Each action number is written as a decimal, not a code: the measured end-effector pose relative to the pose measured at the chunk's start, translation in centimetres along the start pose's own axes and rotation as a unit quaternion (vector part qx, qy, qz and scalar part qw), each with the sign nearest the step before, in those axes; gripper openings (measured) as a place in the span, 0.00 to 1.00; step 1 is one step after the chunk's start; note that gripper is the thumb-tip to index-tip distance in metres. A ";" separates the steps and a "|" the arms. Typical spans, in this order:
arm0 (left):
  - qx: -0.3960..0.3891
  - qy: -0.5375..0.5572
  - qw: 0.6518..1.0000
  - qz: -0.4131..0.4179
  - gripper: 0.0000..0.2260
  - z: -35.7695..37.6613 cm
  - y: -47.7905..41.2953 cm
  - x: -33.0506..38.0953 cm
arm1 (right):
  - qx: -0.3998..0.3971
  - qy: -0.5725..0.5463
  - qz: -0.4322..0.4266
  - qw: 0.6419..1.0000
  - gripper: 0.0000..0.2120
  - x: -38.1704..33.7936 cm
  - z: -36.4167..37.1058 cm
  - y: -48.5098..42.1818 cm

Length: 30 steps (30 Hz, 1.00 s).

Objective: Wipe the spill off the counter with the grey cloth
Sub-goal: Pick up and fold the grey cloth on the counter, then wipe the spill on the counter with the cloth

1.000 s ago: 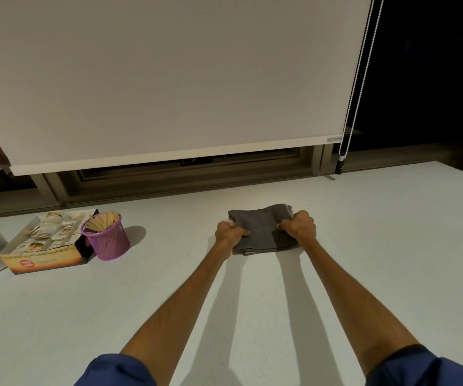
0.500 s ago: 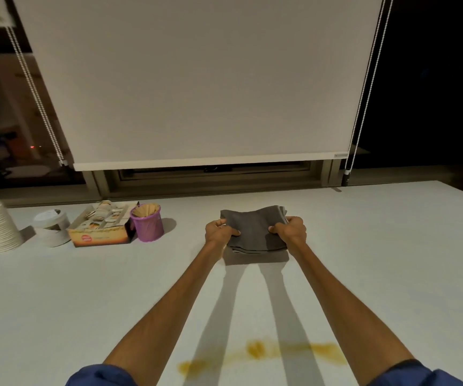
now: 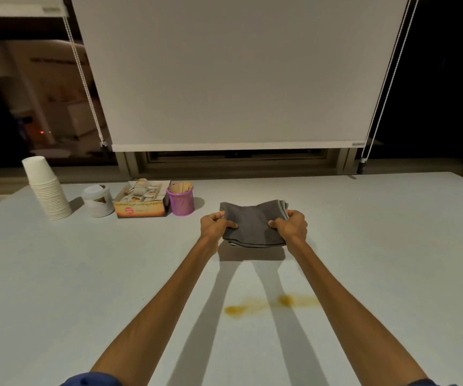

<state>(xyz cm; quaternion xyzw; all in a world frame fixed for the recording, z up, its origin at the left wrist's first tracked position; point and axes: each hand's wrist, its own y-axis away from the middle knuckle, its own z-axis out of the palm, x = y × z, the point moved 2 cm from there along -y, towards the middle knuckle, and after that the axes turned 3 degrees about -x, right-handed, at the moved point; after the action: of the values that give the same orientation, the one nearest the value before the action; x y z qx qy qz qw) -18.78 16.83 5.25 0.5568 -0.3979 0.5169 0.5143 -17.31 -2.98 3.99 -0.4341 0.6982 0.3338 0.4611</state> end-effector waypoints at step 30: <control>0.008 -0.558 0.817 0.145 0.23 -14.5 7.2 -10.2 | -0.176 0.433 -0.266 0.843 0.27 4.0 12.0 10.5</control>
<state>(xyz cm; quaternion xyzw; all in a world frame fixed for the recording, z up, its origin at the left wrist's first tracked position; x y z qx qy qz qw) -29.77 29.10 -4.53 0.6894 -0.6889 0.1895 0.1190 -23.41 10.45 -3.27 -0.7774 0.6141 0.0938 0.0983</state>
